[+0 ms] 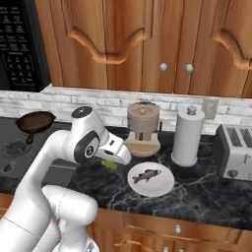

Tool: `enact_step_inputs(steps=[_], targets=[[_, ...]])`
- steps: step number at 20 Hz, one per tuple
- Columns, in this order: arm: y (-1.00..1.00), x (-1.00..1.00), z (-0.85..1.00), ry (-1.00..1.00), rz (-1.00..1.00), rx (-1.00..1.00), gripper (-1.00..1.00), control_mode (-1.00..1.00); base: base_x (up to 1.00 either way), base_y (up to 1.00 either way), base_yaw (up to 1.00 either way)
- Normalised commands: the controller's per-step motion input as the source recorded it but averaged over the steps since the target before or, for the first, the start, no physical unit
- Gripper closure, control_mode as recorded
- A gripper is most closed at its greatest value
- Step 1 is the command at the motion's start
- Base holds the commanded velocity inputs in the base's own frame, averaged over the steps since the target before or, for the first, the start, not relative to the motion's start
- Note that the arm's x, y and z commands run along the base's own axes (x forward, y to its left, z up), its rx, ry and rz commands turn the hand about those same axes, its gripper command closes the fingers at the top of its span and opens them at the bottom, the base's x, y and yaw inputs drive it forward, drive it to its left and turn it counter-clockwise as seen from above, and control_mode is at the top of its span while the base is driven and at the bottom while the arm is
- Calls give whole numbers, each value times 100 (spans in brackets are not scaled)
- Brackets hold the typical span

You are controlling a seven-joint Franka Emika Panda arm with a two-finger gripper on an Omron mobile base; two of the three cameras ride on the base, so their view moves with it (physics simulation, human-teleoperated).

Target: Place the fish on the plate and place the broccoli on the same plate.

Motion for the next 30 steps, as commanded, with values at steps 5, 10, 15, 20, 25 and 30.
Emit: enact_step_inputs(steps=[5,10,15,20,25,30], targets=[[0,0,0,0,0,0,100,100,0,-77,-1],[0,0,0,0,0,0,100,100,0,-17,0],[0,0,0,0,0,0,100,100,0,0,0],[-6,0,-3,0,0,0,100,-100,0,0,0],[-6,19,-34,4,1,5,100,-100,0,0,0],[-2,48,-45,13,17,2,100,-100,0,0,0]])
